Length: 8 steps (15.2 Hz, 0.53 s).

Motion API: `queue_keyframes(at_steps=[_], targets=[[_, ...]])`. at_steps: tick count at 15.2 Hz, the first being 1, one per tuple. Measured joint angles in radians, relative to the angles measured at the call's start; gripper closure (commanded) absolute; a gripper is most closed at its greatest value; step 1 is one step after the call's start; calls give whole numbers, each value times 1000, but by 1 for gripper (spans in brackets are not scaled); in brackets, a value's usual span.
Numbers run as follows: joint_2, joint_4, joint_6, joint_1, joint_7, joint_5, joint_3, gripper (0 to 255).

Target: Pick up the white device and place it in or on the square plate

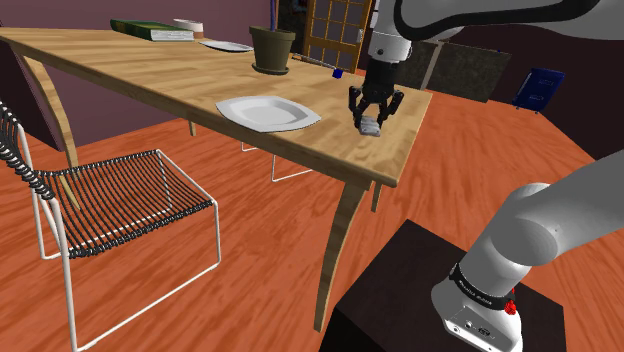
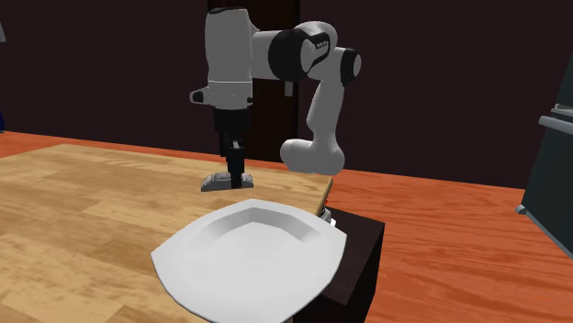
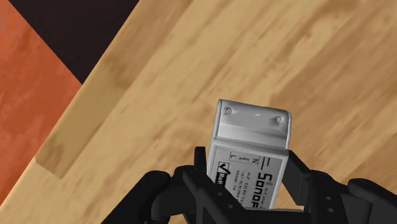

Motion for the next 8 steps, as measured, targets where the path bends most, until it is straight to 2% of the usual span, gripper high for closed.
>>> queue_keyframes(at_steps=[8], targets=[[1, 7, -7, 0, 0, -1, 0, 255]])
